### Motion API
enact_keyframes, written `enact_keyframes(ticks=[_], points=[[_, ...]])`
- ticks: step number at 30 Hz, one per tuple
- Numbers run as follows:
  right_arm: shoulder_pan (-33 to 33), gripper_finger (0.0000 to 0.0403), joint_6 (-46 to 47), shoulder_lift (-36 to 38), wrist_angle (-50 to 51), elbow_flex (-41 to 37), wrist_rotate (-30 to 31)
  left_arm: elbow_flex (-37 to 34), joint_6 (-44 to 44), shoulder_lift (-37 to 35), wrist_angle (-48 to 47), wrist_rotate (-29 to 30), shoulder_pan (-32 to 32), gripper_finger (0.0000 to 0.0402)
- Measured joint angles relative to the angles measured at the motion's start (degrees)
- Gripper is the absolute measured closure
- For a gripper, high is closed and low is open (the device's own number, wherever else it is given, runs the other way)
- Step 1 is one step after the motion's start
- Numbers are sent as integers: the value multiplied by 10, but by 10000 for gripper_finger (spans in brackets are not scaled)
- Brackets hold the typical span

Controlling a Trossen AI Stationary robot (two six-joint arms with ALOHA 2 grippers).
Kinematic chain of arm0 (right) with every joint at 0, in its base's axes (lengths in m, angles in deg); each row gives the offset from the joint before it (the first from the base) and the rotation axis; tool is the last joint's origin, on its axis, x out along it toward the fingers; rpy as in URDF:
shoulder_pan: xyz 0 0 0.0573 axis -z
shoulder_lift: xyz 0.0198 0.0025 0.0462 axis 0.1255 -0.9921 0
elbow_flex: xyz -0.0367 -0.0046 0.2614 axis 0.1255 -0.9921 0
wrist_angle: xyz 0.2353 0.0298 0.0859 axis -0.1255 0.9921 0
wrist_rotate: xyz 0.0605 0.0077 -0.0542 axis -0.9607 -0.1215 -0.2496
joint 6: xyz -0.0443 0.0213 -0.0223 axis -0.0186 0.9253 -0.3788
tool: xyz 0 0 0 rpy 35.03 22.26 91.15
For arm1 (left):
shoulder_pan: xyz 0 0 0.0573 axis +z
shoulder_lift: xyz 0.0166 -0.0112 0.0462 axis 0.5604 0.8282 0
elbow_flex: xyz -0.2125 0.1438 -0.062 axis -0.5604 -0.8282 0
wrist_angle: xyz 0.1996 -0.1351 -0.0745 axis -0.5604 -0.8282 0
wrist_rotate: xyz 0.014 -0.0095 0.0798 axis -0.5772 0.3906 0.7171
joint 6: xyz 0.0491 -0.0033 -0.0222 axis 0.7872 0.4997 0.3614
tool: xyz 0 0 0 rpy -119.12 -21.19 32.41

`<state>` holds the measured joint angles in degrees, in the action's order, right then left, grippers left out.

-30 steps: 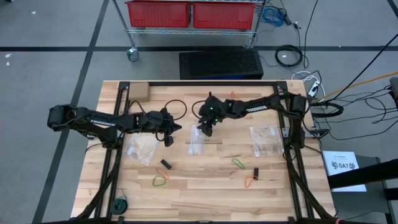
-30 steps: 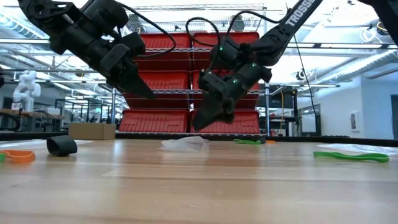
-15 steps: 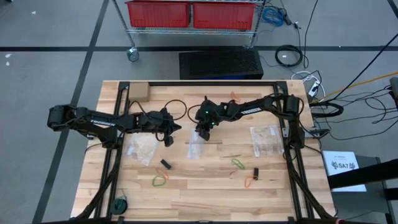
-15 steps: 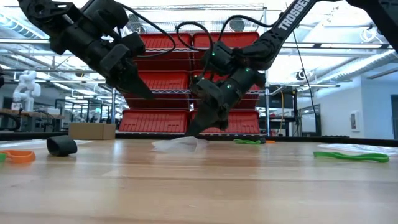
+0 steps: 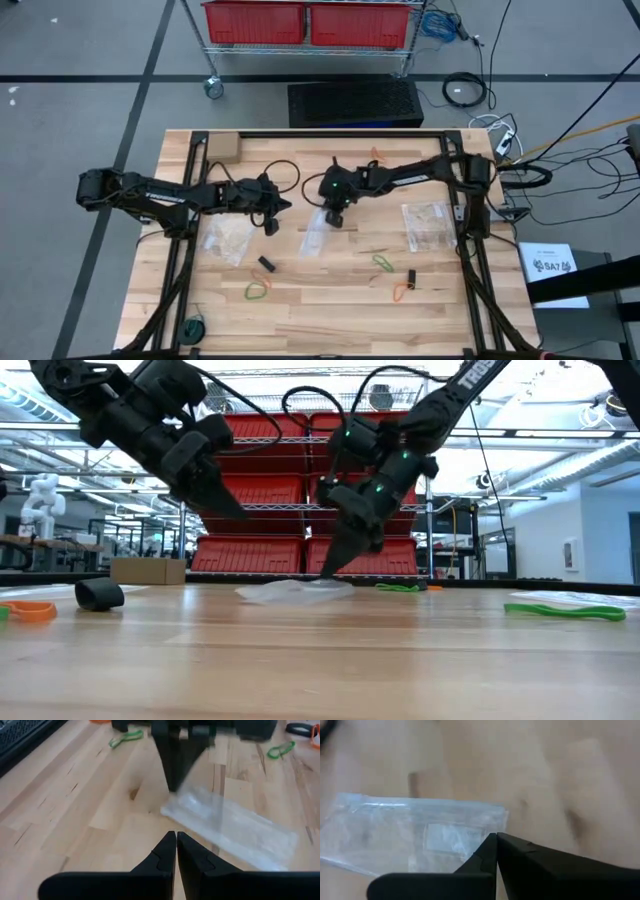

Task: Sort rubber bands
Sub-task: Open the top left transparent zip bag

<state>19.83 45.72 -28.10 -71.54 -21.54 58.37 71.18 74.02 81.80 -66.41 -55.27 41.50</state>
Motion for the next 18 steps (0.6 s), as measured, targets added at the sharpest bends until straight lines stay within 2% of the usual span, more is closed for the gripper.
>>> enact_keyframes(ticks=[4,11,15,18], points=[[0,403,15,39,52,-3,53,-6,-4,0,-1,11,0,380],[-11,403,78,121,30,-88,119,-53,-55,0,31,56,-1,380],[-29,403,112,149,-68,-152,107,-77,-62,0,96,46,0,380],[-26,392,130,145,-124,-170,75,-78,-62,0,121,29,0,380]])
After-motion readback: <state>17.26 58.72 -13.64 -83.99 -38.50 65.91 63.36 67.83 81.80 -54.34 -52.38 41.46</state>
